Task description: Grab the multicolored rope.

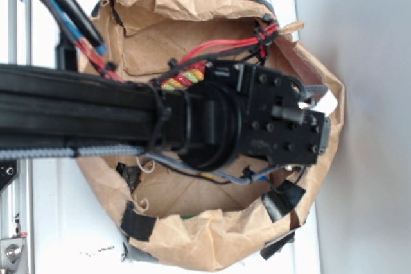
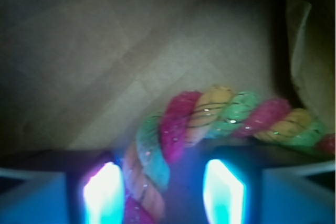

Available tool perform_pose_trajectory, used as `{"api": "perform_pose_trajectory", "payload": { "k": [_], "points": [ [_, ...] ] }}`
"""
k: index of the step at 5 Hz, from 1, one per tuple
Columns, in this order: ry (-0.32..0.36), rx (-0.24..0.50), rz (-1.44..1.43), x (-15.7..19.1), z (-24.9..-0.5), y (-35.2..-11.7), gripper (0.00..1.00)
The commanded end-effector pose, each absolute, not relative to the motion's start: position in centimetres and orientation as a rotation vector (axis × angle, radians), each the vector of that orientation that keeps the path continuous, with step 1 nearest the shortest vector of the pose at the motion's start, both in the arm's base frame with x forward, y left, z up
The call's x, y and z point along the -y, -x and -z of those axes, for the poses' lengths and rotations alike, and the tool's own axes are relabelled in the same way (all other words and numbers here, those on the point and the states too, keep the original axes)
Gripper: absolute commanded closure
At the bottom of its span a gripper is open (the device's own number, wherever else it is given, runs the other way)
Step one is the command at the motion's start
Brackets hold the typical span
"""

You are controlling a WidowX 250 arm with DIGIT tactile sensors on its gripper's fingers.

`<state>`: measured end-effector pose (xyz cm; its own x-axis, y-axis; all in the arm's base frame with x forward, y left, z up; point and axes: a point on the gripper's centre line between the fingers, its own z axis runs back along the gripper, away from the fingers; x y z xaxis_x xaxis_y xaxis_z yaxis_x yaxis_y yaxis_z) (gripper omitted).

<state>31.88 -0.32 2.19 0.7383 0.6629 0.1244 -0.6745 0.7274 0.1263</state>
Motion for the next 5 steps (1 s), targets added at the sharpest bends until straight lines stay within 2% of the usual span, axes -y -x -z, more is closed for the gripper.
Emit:
{"api": "perform_pose_trajectory", "payload": {
  "k": [1,2,4,5],
  "points": [
    [-0.166,0.061,-0.709,0.2,-2.5,-31.1,1.00],
    [-0.134,0.052,-0.676,0.4,-4.1,-30.4,1.00],
    [-0.036,0.069,-0.629,0.3,-9.2,-28.6,1.00],
    [0.000,0.079,-0.604,-0.4,-13.0,-27.5,1.00]
  ]
}}
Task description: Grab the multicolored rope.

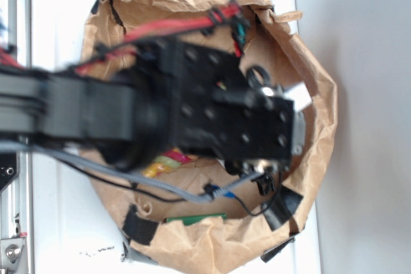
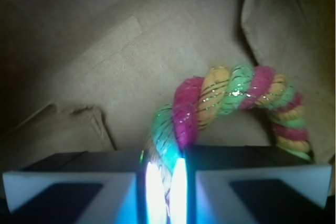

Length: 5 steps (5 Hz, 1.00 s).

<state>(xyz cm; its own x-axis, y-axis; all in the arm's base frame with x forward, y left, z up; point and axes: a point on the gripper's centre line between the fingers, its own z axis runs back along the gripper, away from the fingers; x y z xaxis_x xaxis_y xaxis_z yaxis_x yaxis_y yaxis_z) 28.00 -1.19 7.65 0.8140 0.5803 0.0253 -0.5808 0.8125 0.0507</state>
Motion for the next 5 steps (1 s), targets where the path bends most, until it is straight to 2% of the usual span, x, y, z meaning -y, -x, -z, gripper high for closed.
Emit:
{"api": "perform_pose_trajectory", "payload": {
  "k": [1,2,3,4,5],
  "points": [
    [0.005,0.061,-0.567,-0.8,-14.6,-27.2,1.00],
    [0.006,0.103,-0.576,-0.8,-15.6,-26.6,1.00],
    [-0.026,0.114,-0.567,-0.6,-14.2,-26.7,0.00],
    [-0.054,0.120,-0.564,-0.5,-11.6,-27.1,0.00],
    [-0.048,0.100,-0.552,-0.4,-9.4,-27.5,0.00]
  ]
}}
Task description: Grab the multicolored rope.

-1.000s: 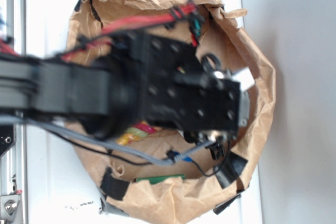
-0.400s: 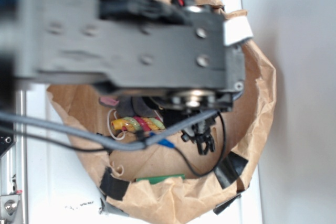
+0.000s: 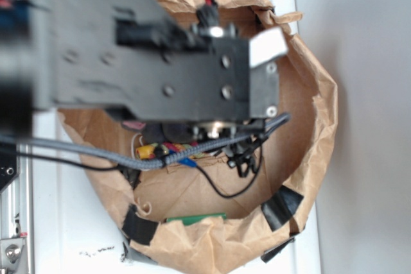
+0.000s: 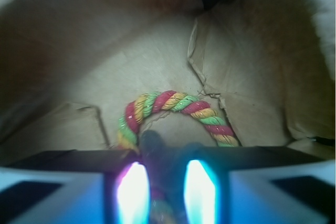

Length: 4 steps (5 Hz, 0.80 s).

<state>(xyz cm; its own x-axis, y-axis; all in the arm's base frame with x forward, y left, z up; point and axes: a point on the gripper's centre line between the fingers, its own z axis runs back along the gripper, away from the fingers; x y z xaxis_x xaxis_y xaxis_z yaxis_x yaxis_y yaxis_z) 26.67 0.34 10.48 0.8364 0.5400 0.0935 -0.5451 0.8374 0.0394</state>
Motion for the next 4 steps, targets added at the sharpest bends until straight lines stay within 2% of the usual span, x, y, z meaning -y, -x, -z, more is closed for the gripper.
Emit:
{"api": "perform_pose_trajectory", "payload": {
  "k": [1,2,3,4],
  "points": [
    [-0.038,0.081,-0.554,-0.1,-8.0,-27.8,0.00],
    [-0.001,0.041,-0.666,0.1,-7.1,-28.2,0.00],
    [0.027,0.054,-0.779,0.6,-6.6,-29.1,0.00],
    [0.024,0.090,-0.785,1.1,-5.9,-29.4,0.00]
  ]
}}
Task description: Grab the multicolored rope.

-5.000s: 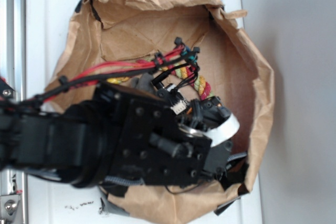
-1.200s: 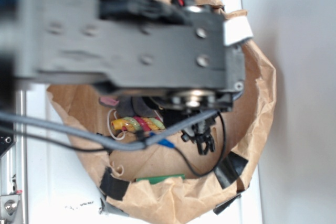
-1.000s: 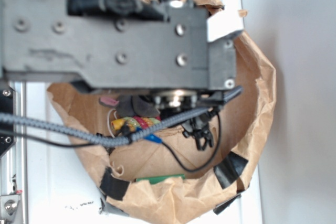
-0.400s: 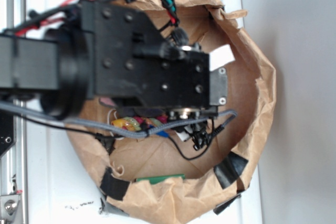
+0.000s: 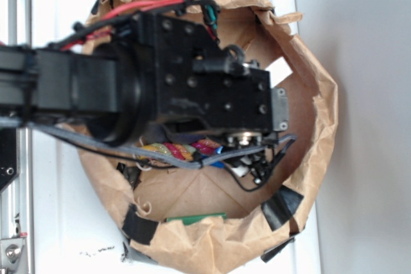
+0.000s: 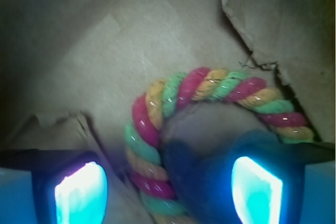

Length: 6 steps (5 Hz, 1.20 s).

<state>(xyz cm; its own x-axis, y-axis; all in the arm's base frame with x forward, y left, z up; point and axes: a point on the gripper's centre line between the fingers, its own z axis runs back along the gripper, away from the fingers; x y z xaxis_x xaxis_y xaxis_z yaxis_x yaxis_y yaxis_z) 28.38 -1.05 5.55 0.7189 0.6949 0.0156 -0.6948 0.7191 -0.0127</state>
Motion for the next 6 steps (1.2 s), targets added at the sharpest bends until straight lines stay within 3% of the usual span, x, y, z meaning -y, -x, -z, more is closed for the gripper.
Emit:
{"api": "perform_pose_trajectory", "payload": {
  "k": [1,3,6],
  "points": [
    [0.047,0.116,-0.767,1.2,-5.1,-29.4,0.00],
    [0.087,0.193,-0.680,1.3,-4.3,-28.5,0.00],
    [0.107,0.183,-0.580,1.5,-3.3,-28.1,0.00]
  ]
}}
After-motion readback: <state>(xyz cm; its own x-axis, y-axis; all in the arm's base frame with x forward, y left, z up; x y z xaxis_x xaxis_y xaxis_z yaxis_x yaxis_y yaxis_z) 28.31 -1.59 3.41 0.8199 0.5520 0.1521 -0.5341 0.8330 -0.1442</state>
